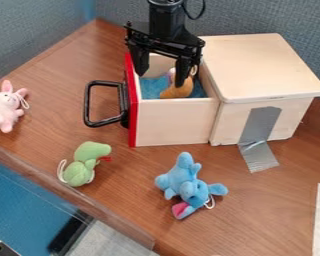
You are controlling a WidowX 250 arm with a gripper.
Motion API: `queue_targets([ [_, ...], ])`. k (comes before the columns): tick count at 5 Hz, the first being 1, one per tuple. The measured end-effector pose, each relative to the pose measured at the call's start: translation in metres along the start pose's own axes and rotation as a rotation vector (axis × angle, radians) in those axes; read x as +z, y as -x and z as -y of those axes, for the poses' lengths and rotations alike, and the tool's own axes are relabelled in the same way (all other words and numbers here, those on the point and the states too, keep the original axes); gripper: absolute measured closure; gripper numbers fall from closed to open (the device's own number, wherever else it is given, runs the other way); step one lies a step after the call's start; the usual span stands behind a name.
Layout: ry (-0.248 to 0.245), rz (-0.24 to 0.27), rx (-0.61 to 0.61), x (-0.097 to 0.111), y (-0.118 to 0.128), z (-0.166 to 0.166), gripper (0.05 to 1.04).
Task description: Take the toy from the drawer and place it on the upper left side of the table
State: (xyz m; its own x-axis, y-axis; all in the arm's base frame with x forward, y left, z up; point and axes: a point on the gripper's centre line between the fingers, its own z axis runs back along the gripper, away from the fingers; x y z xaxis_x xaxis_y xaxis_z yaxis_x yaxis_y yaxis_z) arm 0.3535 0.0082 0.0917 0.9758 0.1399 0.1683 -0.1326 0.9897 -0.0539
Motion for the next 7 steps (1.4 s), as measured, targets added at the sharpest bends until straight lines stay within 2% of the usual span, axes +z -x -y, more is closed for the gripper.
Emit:
queue_targets([
  [2, -0.009, -0.001, 0.041, -0.014, -0.014, 0.005, 0.082],
  [3, -0.02, -0.003, 0.056, -0.021, -0.017, 0.006, 0.124],
  [4, -0.028, 0.027, 0.078, -0.022, -0.021, 0.005, 0.273],
  [5, -0.026, 0.047, 0.109, -0.025, -0.022, 0.002, 0.581],
  [6, -0.028, 0.054, 0.122, -0.025, -0.024, -0.002, 0.805],
  [7, -0.016, 0.045, 0.131, -0.025, -0.023, -0.009, 0.921],
])
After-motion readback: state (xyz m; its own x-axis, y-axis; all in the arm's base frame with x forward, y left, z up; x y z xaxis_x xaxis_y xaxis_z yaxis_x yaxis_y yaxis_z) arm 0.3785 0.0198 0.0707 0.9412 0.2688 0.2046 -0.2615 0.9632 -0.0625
